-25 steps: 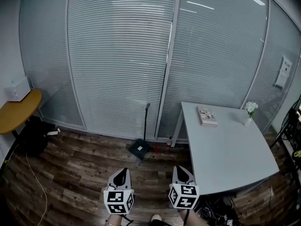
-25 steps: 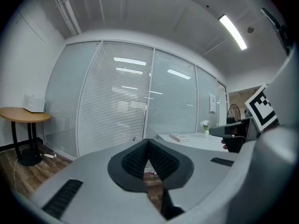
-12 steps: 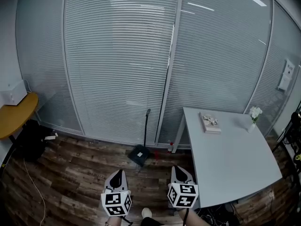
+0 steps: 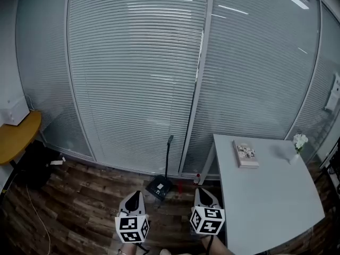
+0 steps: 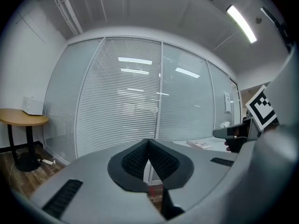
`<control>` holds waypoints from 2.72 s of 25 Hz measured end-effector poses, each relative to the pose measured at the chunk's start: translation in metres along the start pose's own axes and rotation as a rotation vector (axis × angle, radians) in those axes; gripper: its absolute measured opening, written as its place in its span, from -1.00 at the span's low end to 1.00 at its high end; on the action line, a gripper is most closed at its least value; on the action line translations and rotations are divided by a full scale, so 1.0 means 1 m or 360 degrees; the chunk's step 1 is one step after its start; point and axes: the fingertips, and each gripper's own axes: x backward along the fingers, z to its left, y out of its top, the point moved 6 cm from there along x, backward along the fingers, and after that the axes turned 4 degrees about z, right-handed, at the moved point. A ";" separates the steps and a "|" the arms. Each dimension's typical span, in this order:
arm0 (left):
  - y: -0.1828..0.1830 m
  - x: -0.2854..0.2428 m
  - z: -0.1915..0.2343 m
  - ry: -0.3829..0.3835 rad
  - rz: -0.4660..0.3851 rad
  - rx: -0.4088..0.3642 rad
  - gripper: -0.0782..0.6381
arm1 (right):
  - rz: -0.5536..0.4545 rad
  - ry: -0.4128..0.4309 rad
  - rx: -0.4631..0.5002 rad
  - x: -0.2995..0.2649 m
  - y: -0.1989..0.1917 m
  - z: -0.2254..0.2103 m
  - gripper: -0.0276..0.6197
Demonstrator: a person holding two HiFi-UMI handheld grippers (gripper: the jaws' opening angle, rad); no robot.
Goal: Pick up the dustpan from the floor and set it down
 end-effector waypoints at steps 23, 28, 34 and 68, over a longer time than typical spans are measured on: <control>0.003 -0.186 0.036 -0.0047 0.0151 -0.0003 -0.73 | 0.0119 -0.0090 -0.0117 -0.176 0.021 -0.047 -0.82; 0.027 -0.249 0.064 -0.0081 0.0130 -0.0024 -0.73 | 0.0106 -0.0127 -0.0121 -0.232 0.047 -0.044 -0.82; 0.055 -0.321 0.097 -0.0156 0.0113 -0.0044 -0.73 | 0.0073 -0.0193 -0.0147 -0.296 0.082 -0.039 -0.82; 0.010 -0.518 0.150 -0.0197 0.0377 -0.0045 -0.73 | 0.0304 -0.0177 -0.0179 -0.500 0.056 -0.042 -0.82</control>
